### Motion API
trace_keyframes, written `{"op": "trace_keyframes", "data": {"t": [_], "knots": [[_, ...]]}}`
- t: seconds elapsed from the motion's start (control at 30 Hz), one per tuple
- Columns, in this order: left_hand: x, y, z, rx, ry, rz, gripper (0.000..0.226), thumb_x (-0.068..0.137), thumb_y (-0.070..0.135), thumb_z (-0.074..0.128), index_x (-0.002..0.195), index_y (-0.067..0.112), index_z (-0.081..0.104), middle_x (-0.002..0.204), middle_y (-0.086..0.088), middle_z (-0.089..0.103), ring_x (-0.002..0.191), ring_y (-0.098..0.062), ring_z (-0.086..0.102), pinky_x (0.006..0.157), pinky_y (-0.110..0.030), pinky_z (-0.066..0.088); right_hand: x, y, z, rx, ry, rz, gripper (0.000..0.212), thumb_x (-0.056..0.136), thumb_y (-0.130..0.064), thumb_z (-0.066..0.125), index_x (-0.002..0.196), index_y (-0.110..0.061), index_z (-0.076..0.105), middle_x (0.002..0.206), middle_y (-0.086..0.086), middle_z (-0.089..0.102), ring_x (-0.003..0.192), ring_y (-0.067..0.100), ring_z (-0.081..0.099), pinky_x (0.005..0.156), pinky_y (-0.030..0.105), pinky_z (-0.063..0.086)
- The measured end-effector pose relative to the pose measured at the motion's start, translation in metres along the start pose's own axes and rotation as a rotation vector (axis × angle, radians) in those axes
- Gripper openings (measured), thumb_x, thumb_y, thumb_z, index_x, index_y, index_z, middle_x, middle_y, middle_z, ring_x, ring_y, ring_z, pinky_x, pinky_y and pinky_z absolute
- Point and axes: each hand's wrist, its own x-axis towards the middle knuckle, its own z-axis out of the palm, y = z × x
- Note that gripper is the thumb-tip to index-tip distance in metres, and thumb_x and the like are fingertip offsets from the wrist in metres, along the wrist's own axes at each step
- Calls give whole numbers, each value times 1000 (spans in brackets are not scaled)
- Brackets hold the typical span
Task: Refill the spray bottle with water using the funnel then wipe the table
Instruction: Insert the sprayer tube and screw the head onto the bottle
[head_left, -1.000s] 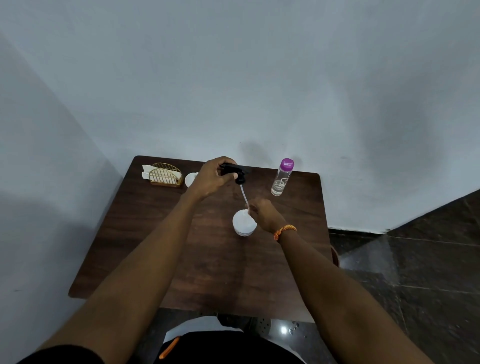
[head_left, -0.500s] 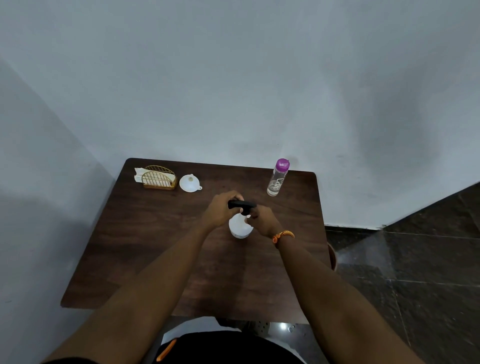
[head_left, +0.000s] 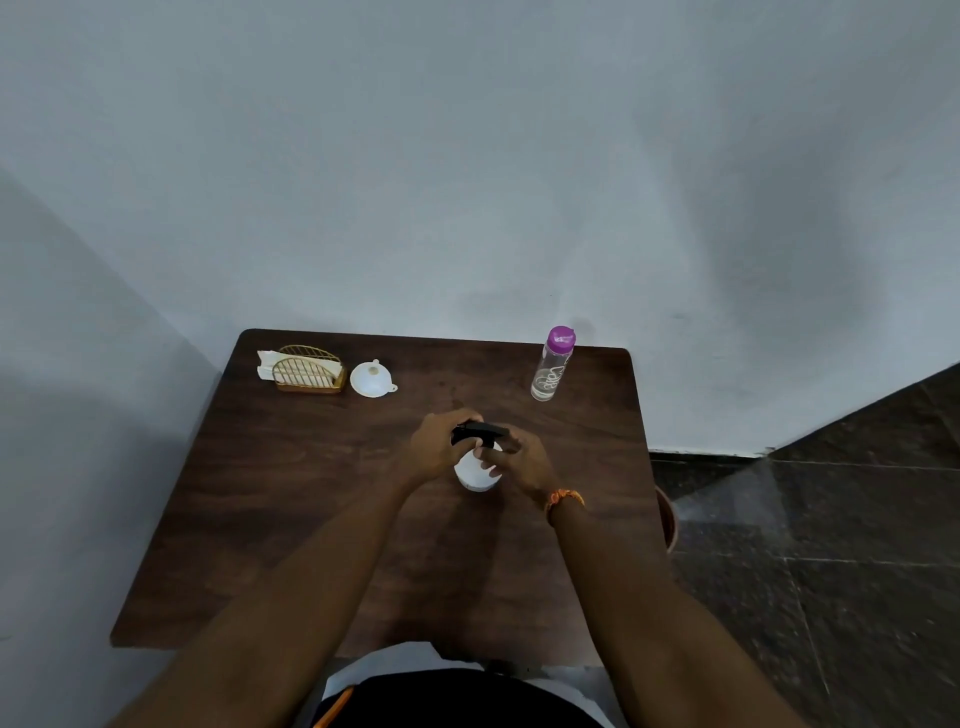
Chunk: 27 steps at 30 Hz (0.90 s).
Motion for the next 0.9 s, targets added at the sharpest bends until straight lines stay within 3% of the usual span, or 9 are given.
{"op": "trace_keyframes", "data": {"t": [0.13, 0.23, 0.4, 0.53, 0.73, 0.9], "knots": [[-1, -5, 1, -15, 33, -3, 11, 91, 16, 75, 97, 19, 66, 89, 10, 71, 82, -12, 68, 70, -28, 54, -3, 0, 4, -23, 38, -48, 32, 85, -17, 85, 116, -11, 77, 96, 13, 78, 73, 24, 71, 67, 39, 58], [-4, -9, 3, -22, 59, 2, 10, 91, 14, 74, 93, 16, 65, 85, 13, 69, 79, -10, 66, 67, -17, 48, -4, -1, 6, -75, 26, -91, 32, 83, -31, 86, 113, -20, 79, 93, 7, 80, 72, 25, 72, 71, 44, 61], [0, -11, 3, -49, 38, -2, 9, 92, 15, 74, 94, 16, 65, 88, 10, 71, 82, -10, 68, 70, -20, 50, -5, -7, 0, -157, -9, -89, 29, 85, -35, 84, 112, -27, 79, 98, -1, 80, 79, 25, 76, 81, 52, 62], [-3, -14, 7, -74, 36, 1, 12, 89, 9, 74, 95, 16, 67, 97, 9, 75, 91, -11, 71, 79, -28, 58, -6, -5, 1, -208, -4, -113, 30, 84, -49, 82, 112, -38, 77, 94, 3, 80, 85, 25, 76, 82, 56, 59], [-1, -16, 9, -67, 39, -1, 11, 89, 10, 74, 96, 16, 68, 97, 8, 75, 91, -10, 72, 81, -34, 59, -5, -6, 1, -215, -5, -105, 31, 85, -39, 83, 114, -33, 78, 95, 0, 81, 87, 19, 77, 87, 53, 59], [1, -13, 6, -103, 44, -31, 10, 90, 23, 79, 96, 18, 74, 89, 8, 76, 83, -11, 71, 73, -25, 56, -1, -9, 1, -241, -1, -88, 32, 81, -27, 84, 113, -24, 79, 94, -5, 81, 87, 14, 77, 87, 49, 61]]}}
